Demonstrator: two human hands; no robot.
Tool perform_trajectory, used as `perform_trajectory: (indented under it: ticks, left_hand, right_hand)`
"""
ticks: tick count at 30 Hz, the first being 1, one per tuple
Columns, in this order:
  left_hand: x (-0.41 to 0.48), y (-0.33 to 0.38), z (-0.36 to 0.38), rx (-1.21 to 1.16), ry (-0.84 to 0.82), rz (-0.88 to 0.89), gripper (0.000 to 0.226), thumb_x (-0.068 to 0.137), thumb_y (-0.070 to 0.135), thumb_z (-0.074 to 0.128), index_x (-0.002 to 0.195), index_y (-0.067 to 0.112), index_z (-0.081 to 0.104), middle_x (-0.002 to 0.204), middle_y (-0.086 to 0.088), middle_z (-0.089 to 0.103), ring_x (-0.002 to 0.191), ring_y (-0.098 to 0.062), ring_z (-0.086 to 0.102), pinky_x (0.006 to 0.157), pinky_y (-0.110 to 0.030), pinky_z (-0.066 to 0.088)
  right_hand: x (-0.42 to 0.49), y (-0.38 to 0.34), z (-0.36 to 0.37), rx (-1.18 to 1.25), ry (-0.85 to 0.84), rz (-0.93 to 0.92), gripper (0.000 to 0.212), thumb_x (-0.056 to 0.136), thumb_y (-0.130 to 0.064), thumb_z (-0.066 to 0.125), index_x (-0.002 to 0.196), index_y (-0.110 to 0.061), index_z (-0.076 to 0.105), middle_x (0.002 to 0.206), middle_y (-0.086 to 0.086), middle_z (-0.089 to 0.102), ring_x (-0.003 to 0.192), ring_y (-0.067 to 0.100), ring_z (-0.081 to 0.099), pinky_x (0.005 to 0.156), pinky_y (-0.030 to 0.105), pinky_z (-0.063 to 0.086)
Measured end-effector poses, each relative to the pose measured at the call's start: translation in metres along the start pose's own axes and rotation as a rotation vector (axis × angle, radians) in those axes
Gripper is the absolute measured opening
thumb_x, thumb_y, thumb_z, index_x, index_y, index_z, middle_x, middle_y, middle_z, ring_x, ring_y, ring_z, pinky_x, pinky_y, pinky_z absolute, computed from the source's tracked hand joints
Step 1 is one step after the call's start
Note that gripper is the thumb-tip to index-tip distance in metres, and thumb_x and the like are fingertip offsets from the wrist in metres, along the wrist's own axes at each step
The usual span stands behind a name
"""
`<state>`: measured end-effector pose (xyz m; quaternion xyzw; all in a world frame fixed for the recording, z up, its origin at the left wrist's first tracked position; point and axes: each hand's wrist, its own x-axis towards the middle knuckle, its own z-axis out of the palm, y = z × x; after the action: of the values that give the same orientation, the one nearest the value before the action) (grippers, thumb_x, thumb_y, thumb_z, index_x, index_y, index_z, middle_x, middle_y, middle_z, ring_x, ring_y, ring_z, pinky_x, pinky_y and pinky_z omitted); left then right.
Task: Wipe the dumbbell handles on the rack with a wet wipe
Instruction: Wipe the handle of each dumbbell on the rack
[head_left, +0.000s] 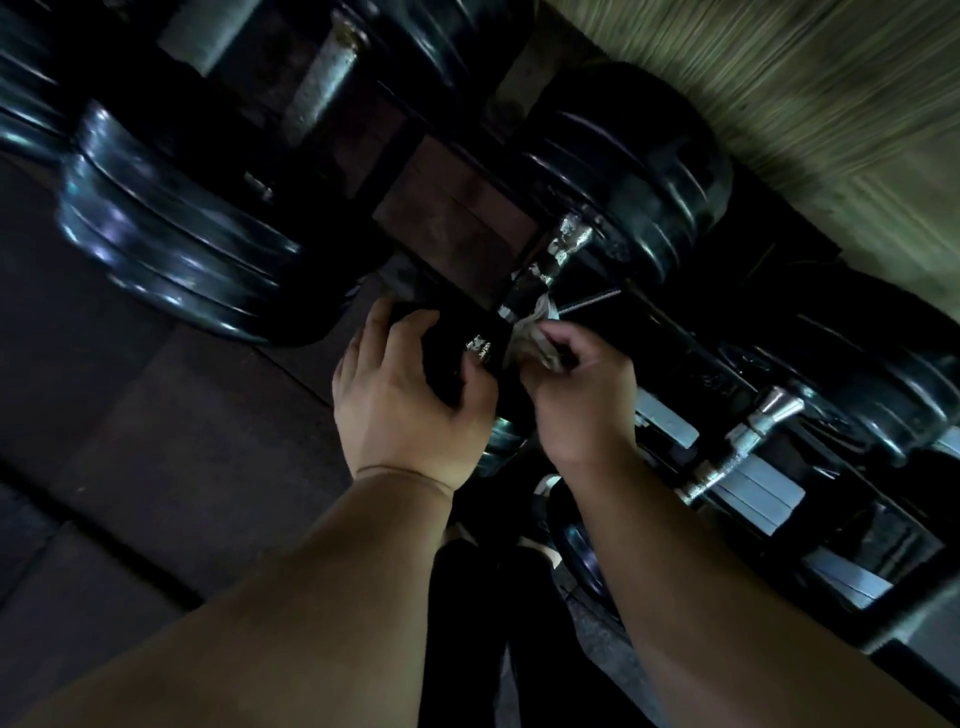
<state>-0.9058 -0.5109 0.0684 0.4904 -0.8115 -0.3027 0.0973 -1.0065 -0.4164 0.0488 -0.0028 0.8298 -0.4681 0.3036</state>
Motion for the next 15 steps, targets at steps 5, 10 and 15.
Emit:
perform_trajectory:
  ticks: [5,10,15]
  left_hand:
    - [0.000,0.000,0.000,-0.014,-0.001,-0.010,0.057,0.080,0.051,0.052,0.122,0.016,0.071,0.144,-0.012,0.061,0.130,-0.035,0.059,0.104,-0.058,0.049]
    - [-0.001,-0.004,0.002,-0.034,-0.004,0.003,0.054,0.081,0.049,0.053,0.120,0.017,0.071,0.142,-0.011,0.062,0.129,-0.036,0.059,0.100,-0.059,0.050]
    - [0.000,-0.004,0.003,-0.024,-0.006,0.010,0.053,0.080,0.049,0.053,0.119,0.017,0.071,0.141,-0.010,0.063,0.130,-0.034,0.059,0.100,-0.058,0.050]
  right_hand:
    - [0.009,-0.004,-0.002,-0.053,0.108,-0.143,0.022,0.080,-0.005,0.079,0.098,-0.017,0.077,0.109,0.000,0.070,0.095,0.007,0.069,0.083,0.025,0.058]
    - [0.020,-0.008,-0.001,0.053,0.192,-0.072,0.018,0.085,-0.008,0.075,0.102,-0.015,0.076,0.093,-0.001,0.076,0.085,0.010,0.074,0.074,0.034,0.063]
    - [0.014,-0.008,0.000,0.118,0.189,-0.105,0.029,0.091,-0.013,0.072,0.116,-0.025,0.068,0.109,-0.005,0.072,0.098,0.008,0.071,0.082,0.031,0.061]
